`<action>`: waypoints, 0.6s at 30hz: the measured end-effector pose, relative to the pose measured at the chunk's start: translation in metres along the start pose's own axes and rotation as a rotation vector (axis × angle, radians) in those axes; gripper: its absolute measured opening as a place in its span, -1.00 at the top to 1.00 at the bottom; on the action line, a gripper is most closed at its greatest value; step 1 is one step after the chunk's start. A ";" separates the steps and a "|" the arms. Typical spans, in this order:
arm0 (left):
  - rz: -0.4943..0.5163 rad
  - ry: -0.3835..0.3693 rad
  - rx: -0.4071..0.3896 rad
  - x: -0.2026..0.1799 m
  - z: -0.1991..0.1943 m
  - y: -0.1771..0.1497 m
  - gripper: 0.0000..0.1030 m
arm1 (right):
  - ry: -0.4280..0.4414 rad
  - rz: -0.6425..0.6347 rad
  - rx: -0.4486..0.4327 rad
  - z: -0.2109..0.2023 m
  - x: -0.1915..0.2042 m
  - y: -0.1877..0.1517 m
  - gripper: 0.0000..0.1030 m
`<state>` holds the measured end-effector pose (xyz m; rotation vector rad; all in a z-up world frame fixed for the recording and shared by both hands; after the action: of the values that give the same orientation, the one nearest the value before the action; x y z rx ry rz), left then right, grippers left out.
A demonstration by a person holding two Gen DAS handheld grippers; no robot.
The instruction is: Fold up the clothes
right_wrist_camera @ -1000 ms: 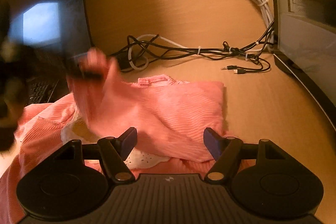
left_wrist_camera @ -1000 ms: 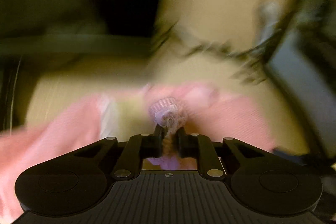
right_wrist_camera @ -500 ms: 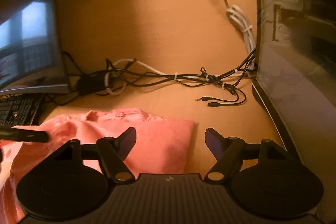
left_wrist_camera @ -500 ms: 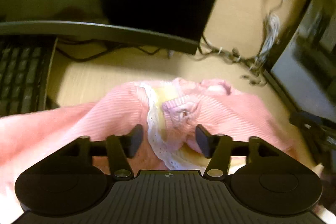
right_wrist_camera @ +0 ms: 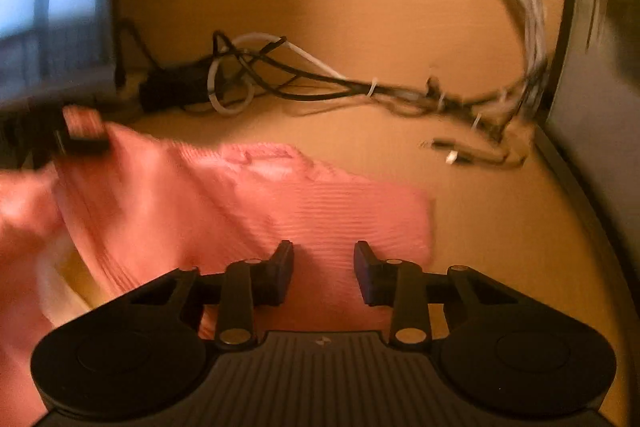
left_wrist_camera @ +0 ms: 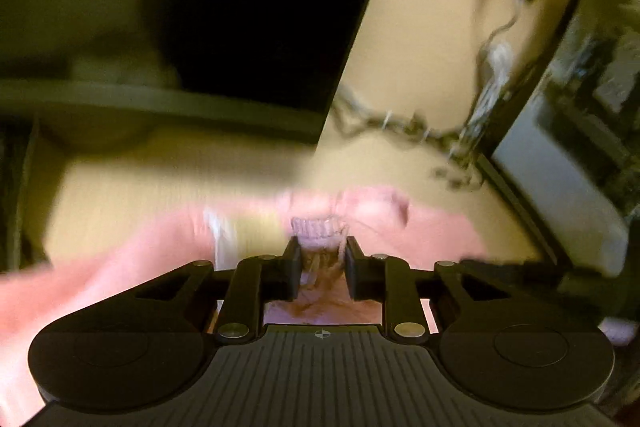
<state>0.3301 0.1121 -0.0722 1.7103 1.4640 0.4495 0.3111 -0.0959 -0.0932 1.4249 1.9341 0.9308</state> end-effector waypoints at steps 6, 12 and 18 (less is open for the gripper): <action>0.084 0.186 0.058 0.033 -0.003 -0.015 0.52 | -0.043 0.067 0.013 0.003 -0.011 0.001 -0.33; -0.170 0.045 0.029 0.046 -0.028 -0.010 -0.33 | -0.042 0.119 0.024 -0.002 -0.019 0.002 -0.46; -0.207 -0.283 0.041 0.009 -0.017 -0.001 -0.93 | 0.035 0.143 -0.060 -0.040 -0.008 0.014 -1.00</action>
<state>0.3197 0.1262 -0.0652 1.5600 1.4287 0.0628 0.2908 -0.1087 -0.0575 1.5371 1.8326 1.0765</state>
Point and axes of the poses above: each gripper's, at about its wrist camera, not at the fingertips, and z roughly the way its jaws point, x to its left, y to its top, the point moved 2 cm from there along z, roughly the way its jaws point, and after that the axes turned 6 degrees about y, right-handed, at the moved point
